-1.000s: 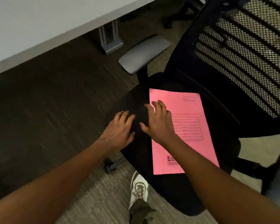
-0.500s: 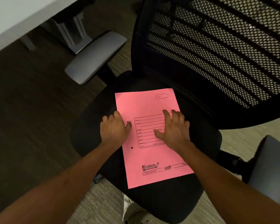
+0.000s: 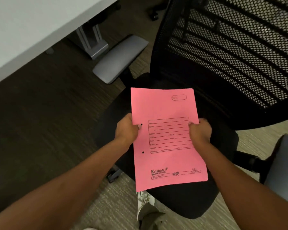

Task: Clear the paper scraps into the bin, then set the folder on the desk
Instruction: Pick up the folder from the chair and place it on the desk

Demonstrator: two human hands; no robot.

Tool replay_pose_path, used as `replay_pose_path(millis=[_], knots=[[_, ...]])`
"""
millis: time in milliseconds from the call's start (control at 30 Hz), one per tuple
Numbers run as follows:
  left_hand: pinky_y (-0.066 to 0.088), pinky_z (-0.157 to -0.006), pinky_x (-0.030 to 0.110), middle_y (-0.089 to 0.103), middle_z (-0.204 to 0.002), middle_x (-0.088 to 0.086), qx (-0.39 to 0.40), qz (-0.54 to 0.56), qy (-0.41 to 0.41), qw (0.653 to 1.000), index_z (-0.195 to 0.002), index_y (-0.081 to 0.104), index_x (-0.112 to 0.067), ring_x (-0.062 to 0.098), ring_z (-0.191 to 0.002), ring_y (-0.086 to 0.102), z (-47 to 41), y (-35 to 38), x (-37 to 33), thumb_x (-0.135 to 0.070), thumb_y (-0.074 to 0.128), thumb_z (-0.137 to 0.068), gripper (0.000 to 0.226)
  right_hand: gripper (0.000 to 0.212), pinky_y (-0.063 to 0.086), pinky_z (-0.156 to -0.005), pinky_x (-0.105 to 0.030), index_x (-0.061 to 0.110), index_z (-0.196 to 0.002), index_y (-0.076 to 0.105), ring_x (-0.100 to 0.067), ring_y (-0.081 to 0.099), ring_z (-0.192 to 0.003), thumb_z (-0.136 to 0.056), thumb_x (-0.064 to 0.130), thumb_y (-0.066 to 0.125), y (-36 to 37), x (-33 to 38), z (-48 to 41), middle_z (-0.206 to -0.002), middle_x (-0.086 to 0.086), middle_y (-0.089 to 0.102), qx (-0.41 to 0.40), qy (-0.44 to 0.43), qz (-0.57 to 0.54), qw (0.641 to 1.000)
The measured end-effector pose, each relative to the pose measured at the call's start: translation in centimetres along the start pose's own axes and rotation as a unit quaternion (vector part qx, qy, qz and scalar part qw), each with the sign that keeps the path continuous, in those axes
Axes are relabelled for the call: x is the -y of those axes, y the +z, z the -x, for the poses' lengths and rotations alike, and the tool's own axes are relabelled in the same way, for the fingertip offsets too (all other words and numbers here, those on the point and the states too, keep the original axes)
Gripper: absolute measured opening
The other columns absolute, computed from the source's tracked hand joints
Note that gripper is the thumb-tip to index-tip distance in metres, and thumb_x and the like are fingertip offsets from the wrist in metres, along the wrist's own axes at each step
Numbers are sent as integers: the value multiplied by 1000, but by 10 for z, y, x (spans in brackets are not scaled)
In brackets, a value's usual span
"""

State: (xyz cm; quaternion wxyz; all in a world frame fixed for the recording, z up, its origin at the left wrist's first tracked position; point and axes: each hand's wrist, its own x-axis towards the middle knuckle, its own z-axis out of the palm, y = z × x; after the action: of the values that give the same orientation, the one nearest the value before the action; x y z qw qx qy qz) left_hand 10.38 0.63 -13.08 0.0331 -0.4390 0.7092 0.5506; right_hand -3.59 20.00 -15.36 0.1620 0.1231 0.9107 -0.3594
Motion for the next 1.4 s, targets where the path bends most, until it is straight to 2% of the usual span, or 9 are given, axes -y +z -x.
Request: replay_pose_path(millis=[100, 267, 633, 733, 867, 1033, 1200, 1300, 1400], knots=[[51, -64, 32, 63, -97, -6, -27, 8, 28, 999, -98, 53, -31, 12, -86, 61, 21, -25, 2, -13, 59, -93, 19, 12, 57, -73, -44, 14, -85, 54, -27, 63, -83, -77, 21, 61, 0, 14, 25, -103, -12, 62, -19, -11, -59, 998], [55, -75, 39, 61, -96, -11, -74, -15, 75, 994, -97, 50, -33, 12, -92, 61, 54, -84, -16, -16, 58, -93, 20, 13, 57, -76, -43, 14, -97, 55, -26, 64, -87, -86, 19, 61, -4, 60, 75, -101, -10, 64, -7, -51, -93, 994], [57, -72, 39, 63, -90, -8, -201, -52, 202, 957, -100, 49, -24, 13, -79, 64, 128, -273, -87, -21, 54, -95, 8, 19, 40, -63, -27, 12, -103, 56, -17, 56, -80, -88, 22, 61, -22, 230, 205, -91, -1, 60, -3, -228, -138, 964], [58, -71, 44, 66, -94, -4, -240, -38, 195, 950, -102, 47, -24, 16, -79, 66, 152, -327, -98, -23, 52, -97, 7, 12, 39, -58, -22, 14, -99, 57, -12, 55, -76, -89, 19, 61, -22, 275, 242, -87, 1, 59, 38, -258, -164, 951], [58, -76, 44, 66, -100, -3, -285, 13, 170, 943, -106, 51, -22, 19, -84, 65, 188, -398, -110, -19, 54, -96, 11, 8, 47, -63, -29, 11, -93, 62, -23, 61, -84, -90, 18, 62, -16, 318, 289, -89, -5, 64, 147, -264, -170, 938], [51, -72, 29, 62, -95, -12, -354, 99, 159, 917, -109, 54, -24, 10, -85, 62, 236, -480, -119, -15, 53, -96, 15, 8, 54, -82, -54, 13, -89, 67, -40, 65, -93, -86, 7, 64, -5, 362, 345, -95, -16, 70, 259, -266, -165, 914], [55, -71, 32, 64, -97, -6, -423, 131, 135, 886, -107, 56, -20, 11, -83, 63, 276, -546, -120, -19, 54, -96, 11, 9, 56, -79, -46, 12, -98, 65, -30, 66, -93, -90, 13, 60, -2, 411, 414, -98, -8, 69, 319, -310, -165, 880], [49, -64, 23, 63, -97, -2, -471, 138, 102, 865, -106, 57, -14, 11, -80, 62, 296, -572, -118, -20, 56, -95, 13, 9, 57, -80, -48, 17, -97, 65, -26, 67, -91, -92, 22, 58, 1, 429, 445, -99, -4, 70, 354, -327, -155, 862], [49, -72, 27, 62, -102, -2, -511, 144, 75, 844, -113, 57, -12, 17, -85, 61, 312, -592, -116, -23, 63, -92, 25, 10, 58, -80, -47, 20, -98, 65, -24, 68, -89, -93, 25, 58, 8, 447, 463, -98, -1, 71, 378, -341, -151, 848]])
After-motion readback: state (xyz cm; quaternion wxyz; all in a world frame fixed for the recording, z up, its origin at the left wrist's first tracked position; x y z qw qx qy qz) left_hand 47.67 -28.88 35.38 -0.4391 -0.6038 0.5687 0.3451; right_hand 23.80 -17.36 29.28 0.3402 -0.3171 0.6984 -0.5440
